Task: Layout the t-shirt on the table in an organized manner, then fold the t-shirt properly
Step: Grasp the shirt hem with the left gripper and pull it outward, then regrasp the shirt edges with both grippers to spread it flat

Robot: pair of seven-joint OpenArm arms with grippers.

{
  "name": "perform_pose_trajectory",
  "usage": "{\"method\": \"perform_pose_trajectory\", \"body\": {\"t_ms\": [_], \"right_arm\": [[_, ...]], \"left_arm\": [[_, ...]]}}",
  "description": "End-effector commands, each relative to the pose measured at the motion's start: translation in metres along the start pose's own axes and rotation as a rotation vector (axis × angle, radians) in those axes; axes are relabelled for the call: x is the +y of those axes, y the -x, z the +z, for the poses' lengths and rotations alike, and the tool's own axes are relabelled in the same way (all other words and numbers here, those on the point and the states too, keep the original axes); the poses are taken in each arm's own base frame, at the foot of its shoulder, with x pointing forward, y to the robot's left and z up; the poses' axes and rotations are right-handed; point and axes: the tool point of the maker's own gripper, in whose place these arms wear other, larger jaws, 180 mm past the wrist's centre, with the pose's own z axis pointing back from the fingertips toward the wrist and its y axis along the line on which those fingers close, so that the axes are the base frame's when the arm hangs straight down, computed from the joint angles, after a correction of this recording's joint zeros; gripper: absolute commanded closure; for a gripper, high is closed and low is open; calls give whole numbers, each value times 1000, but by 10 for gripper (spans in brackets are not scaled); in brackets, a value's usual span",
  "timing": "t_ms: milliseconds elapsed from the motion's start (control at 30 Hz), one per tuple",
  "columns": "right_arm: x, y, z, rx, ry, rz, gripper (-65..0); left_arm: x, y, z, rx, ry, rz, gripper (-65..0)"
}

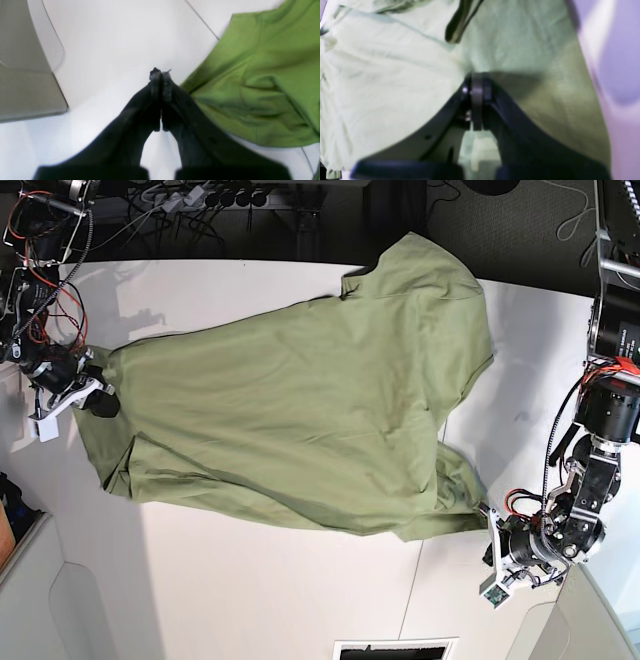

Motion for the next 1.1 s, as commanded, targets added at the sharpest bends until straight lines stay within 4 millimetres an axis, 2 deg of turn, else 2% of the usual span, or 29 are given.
{"method": "perform_pose_trajectory", "body": {"t_ms": [0, 133, 233, 333, 433, 500, 533, 633, 700, 833, 1000, 1067], "right_arm": [[2, -23, 5, -53, -7, 24, 0], [14, -44, 12, -112, -21, 82, 0], [27, -64, 20, -164, -29, 139, 0], [38, -85, 25, -211, -34, 185, 0], [40, -104, 23, -231, -12, 220, -227], [42, -112, 19, -241, 1, 252, -305], [45, -115, 15, -242, 8, 278, -312], [51, -117, 0, -219, 44, 349, -312], [53, -119, -13, -198, 85, 388, -312], [49, -119, -40, -146, 151, 440, -312], [46, -100, -64, -48, 158, 453, -309], [42, -95, -67, -27, 170, 451, -244]], "left_arm": [[16, -24, 13, -59, -6, 5, 0], [-15, -21, 30, -73, 179, 50, 0], [-40, -6, 42, -76, 267, 50, 0], [-62, 19, 45, -42, 303, 29, -6], [-85, 41, 41, -1, 342, 38, -80], [-95, 57, 39, 28, 354, 54, -104], [-100, 64, 39, 43, 362, 56, -106], [-111, 85, 38, 88, 370, 40, -106], [-114, 92, 38, 101, 371, 33, -106], [-114, 92, 38, 100, 371, 34, -106], [-114, 93, 38, 109, 371, 32, -106], [-114, 93, 38, 109, 371, 32, -106]]}}
